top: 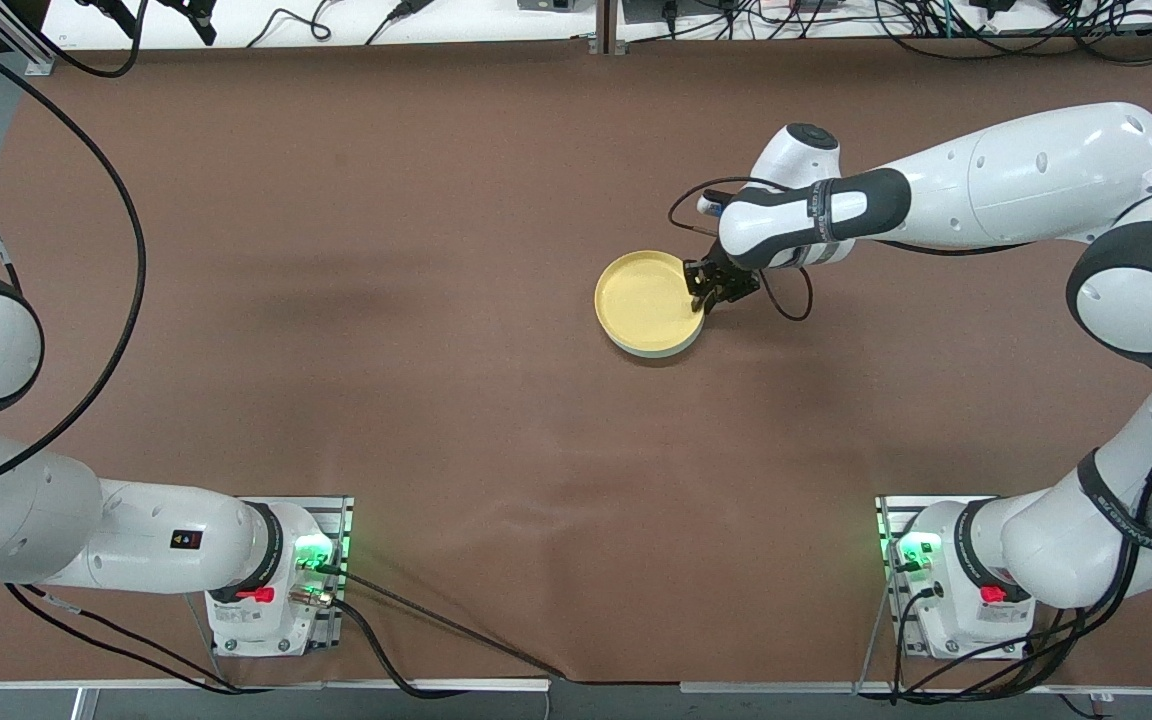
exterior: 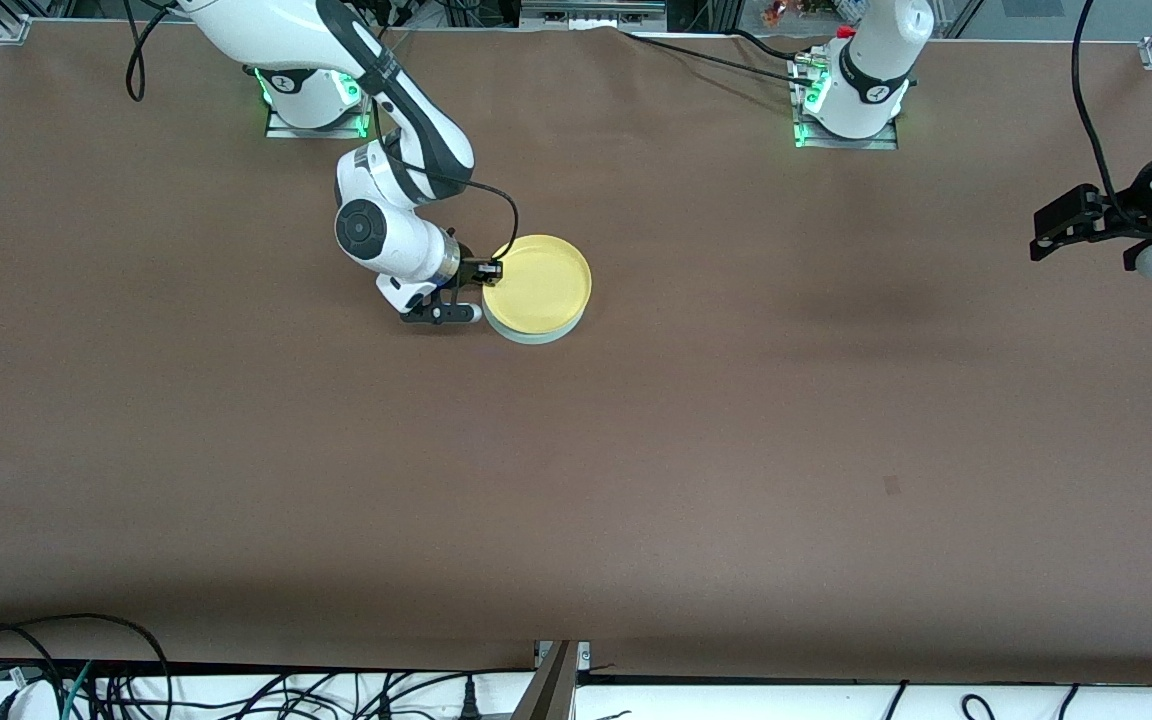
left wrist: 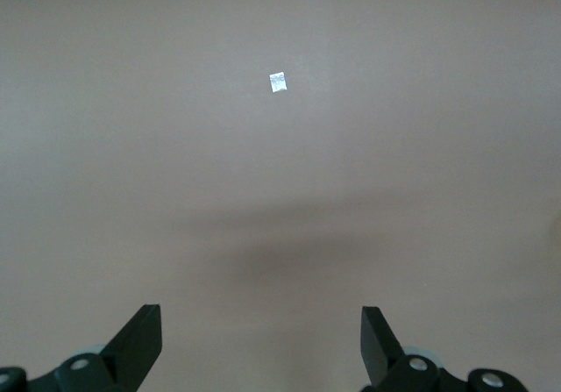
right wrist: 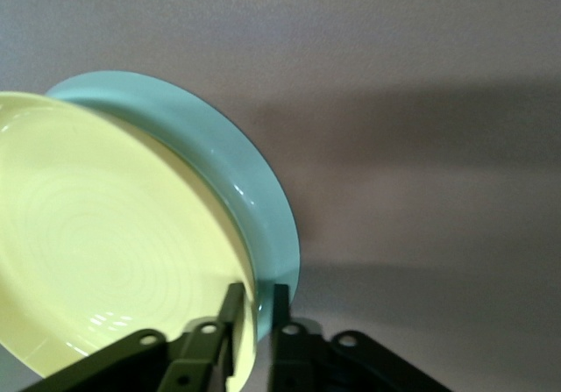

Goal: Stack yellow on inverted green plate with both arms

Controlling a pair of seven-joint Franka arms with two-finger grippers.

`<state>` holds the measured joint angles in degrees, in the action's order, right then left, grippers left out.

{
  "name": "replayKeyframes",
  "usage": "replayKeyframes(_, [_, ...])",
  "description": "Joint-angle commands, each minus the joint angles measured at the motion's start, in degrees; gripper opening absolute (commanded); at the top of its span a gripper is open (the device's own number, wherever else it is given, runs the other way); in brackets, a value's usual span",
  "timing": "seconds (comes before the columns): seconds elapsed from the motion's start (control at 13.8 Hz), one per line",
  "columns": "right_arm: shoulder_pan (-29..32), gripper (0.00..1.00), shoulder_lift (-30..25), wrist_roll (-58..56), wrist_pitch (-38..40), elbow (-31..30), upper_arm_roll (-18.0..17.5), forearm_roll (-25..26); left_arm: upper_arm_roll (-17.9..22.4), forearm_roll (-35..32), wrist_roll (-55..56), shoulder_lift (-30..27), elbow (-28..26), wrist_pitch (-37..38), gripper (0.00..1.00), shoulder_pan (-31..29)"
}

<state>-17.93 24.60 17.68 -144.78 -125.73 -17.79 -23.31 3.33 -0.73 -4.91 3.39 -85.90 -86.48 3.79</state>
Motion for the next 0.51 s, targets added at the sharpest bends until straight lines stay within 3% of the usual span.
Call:
replayKeyframes(0.0, [-0.35, 1.0, -3.49, -0.54, 2.72, 0.75, 2.3, -0.94, 0.1, 1.26, 0.08, 0.13, 0.47, -0.18, 1.0, -0.1])
replayKeyframes(0.14, [-0.35, 1.0, -6.31, -1.68, 12.98, 5.3, 6.51, 0.54, 0.1, 1.26, 0.08, 0.13, 0.47, -0.18, 1.0, -0.1])
replayKeyframes(0.43, [0.44, 1.0, -6.15, -6.78, 35.48, 22.94, 15.66, 9.14, 0.1, 1.26, 0.08, 0.13, 0.47, -0.18, 1.0, -0.1])
